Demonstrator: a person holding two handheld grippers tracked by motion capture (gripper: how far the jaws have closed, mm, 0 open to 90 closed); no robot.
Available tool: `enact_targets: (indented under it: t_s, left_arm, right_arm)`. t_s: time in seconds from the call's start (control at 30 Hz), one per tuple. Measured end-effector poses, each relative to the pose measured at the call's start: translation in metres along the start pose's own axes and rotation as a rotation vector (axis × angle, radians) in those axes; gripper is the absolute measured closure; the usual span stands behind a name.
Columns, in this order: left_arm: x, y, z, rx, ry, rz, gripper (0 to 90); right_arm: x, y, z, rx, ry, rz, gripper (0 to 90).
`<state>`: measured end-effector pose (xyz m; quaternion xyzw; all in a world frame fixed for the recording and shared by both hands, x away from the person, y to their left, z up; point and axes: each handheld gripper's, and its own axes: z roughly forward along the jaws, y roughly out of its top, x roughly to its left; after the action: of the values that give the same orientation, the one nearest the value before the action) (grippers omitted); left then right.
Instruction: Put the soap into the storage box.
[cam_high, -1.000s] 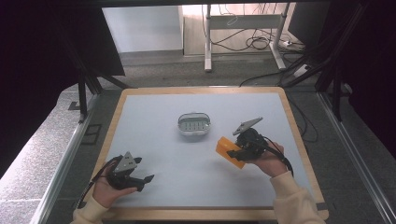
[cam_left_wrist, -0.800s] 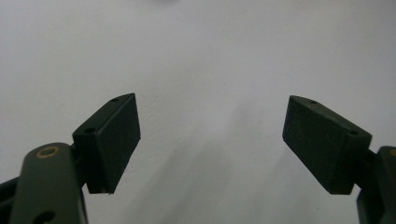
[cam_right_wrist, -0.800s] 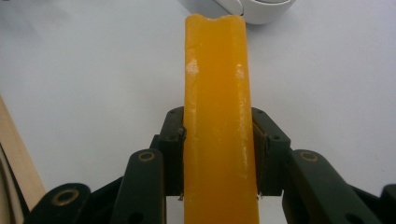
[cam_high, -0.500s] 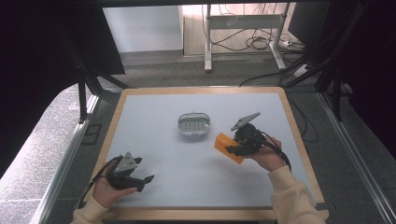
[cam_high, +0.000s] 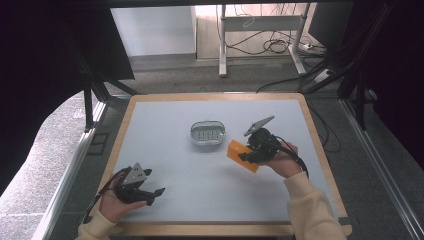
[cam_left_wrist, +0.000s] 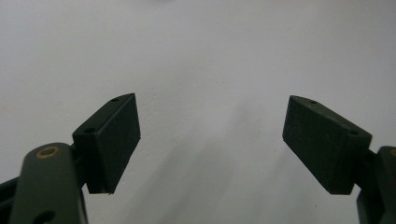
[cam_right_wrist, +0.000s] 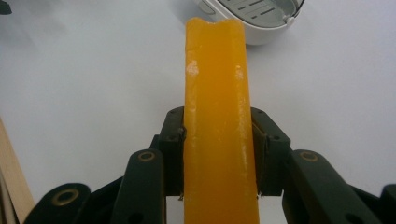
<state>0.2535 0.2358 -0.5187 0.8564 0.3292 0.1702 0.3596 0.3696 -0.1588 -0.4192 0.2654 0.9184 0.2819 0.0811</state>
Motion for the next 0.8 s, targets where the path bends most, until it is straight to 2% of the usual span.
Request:
enact_targets:
  t_s: [0.63,0.8]
  left_arm:
    - [0.0,0.0,0.0,-0.002,0.001,-0.003,19.0]
    - [0.0,0.0,0.0,-0.002,0.001,-0.002,19.1]
  right_arm:
    - [-0.004,0.018,0.001,-0.005,0.001,-0.044,61.7]
    - [-0.004,0.024,0.003,-0.005,0.018,-0.047,61.8]
